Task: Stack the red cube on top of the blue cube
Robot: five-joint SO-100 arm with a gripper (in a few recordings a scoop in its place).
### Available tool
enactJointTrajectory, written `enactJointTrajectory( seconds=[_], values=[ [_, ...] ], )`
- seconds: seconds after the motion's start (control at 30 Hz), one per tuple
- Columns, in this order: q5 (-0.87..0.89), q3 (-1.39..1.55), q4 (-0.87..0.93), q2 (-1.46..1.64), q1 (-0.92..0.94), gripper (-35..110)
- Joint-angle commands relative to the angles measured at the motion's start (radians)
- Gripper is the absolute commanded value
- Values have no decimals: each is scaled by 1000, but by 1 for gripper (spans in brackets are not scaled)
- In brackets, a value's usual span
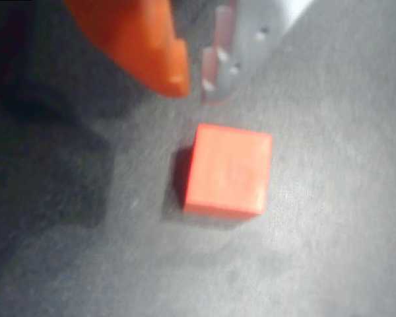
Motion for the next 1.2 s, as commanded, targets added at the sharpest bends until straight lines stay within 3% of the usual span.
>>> enactJointTrajectory(
  seconds=[0.0,0.93,1.17],
  values=[
    [11,21,-29,20,-21,0],
    [18,285,-393,-130,-67,1],
    [31,342,-446,-127,-78,9]
  ],
)
